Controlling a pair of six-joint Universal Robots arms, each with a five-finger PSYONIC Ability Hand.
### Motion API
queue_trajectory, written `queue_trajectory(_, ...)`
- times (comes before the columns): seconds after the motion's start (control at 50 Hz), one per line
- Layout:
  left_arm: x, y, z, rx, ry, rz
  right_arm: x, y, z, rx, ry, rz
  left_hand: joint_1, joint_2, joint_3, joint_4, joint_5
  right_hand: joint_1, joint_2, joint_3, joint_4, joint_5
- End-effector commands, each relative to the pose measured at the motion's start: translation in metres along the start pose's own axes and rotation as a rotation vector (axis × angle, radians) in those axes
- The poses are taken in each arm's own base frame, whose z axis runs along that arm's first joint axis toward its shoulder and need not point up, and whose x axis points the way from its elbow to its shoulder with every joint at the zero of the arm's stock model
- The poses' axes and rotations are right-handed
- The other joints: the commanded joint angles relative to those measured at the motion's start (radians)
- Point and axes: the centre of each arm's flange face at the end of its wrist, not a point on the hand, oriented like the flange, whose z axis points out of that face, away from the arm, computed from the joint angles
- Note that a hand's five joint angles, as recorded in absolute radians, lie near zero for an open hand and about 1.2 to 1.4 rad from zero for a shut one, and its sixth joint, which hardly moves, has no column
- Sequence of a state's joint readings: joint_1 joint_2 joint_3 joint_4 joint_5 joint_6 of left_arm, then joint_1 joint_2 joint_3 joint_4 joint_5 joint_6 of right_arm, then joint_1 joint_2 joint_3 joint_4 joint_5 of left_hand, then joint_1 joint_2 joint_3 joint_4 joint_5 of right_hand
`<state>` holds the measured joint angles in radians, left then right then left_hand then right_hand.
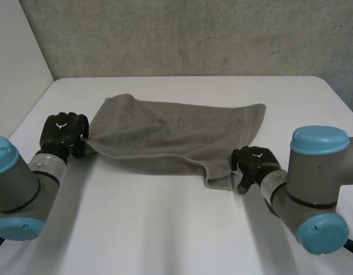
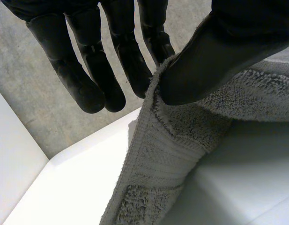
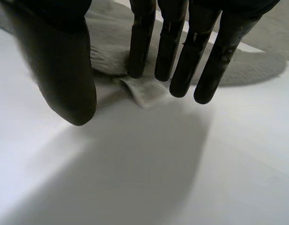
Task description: Fold the towel.
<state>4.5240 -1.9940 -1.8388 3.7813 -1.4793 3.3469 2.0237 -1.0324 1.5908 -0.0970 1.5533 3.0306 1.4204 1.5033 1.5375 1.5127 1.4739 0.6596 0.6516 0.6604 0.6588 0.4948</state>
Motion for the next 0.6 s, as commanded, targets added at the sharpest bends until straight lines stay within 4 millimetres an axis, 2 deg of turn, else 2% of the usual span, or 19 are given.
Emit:
queue_trajectory(0.02,0.000,0.000,0.000,-0.001,-0.001,0.002,-0.025,-0.002,-0.016,0.013,-0.064,0.030,-0.024,-0.107,-0.141,-0.116,-0.252,0.089,0.097,0.088,0.090,0.079)
queue_trajectory(0.2,0.000,0.002,-0.001,-0.006,-0.001,0.001,-0.036,-0.004,-0.028,-0.014,-0.126,0.056,-0.024,-0.107,-0.141,-0.116,-0.252,0.183,0.191,0.182,0.184,0.173)
queue_trajectory(0.44,-0.001,0.002,-0.001,-0.007,-0.001,0.001,-0.033,-0.001,-0.039,-0.016,-0.141,0.006,-0.024,-0.107,-0.141,-0.116,-0.252,0.283,0.291,0.282,0.284,0.273)
queue_trajectory(0.6,-0.001,0.003,-0.001,-0.009,0.000,0.001,-0.037,0.001,-0.036,-0.010,-0.173,-0.068,-0.024,-0.107,-0.141,-0.116,-0.252,0.233,0.241,0.232,0.234,0.223)
